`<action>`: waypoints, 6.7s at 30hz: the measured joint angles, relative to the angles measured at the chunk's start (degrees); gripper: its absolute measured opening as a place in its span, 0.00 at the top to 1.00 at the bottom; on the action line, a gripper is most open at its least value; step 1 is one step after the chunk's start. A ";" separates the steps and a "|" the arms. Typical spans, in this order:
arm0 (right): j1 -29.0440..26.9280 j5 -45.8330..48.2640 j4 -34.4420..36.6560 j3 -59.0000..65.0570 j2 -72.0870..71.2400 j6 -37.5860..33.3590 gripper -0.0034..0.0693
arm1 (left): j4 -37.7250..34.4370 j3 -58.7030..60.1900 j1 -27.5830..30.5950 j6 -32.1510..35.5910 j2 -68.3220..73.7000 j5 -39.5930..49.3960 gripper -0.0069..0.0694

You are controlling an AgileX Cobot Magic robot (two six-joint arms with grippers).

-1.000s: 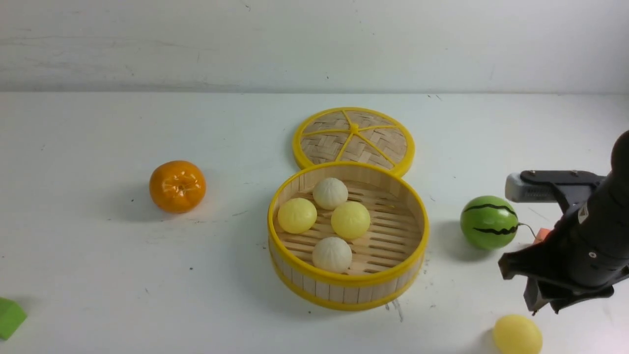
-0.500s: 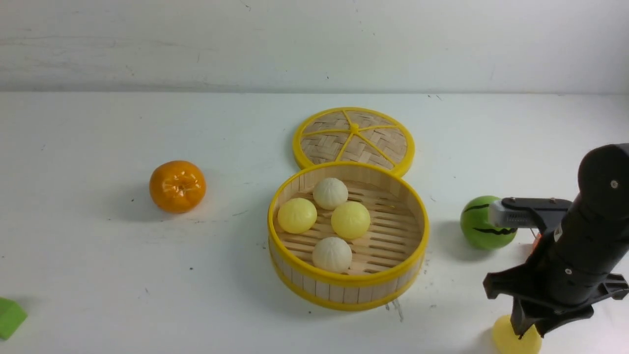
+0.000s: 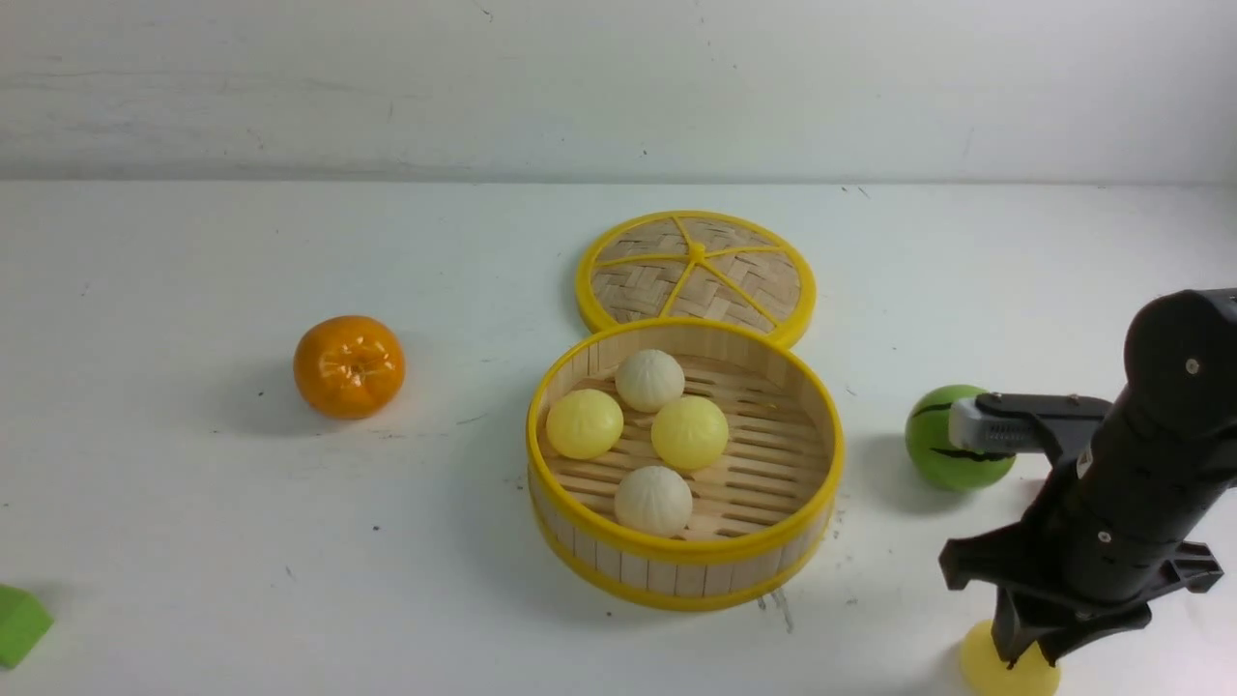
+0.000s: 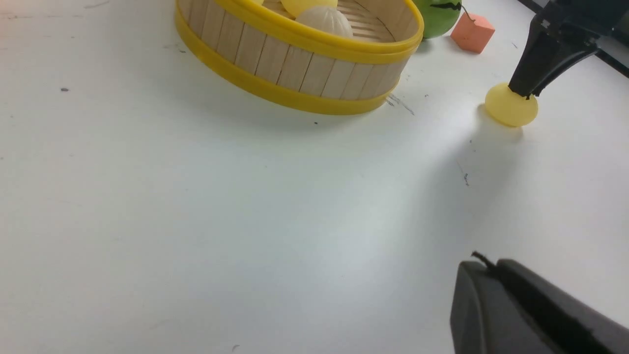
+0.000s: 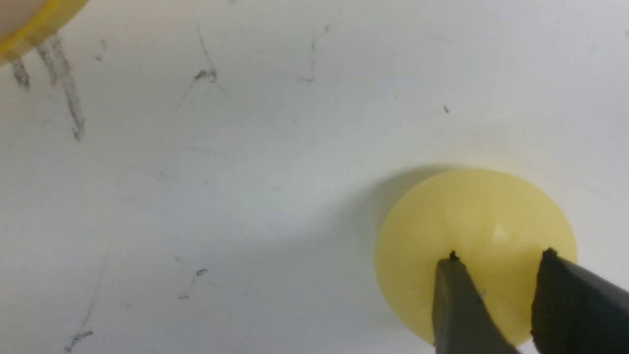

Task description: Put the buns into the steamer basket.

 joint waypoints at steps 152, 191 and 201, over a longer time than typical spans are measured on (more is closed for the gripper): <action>-9.66 -27.83 -4.28 57.15 -96.32 -6.60 0.92 | 2.49 0.07 14.64 -0.65 -0.06 -6.54 0.89; -9.66 -27.78 -4.26 57.15 -96.32 -6.55 0.86 | 4.09 1.73 28.41 -4.32 -4.12 3.90 0.93; -9.66 -27.78 -4.26 57.15 -96.32 -6.55 0.84 | 4.03 1.73 28.47 -4.32 -4.12 3.90 0.93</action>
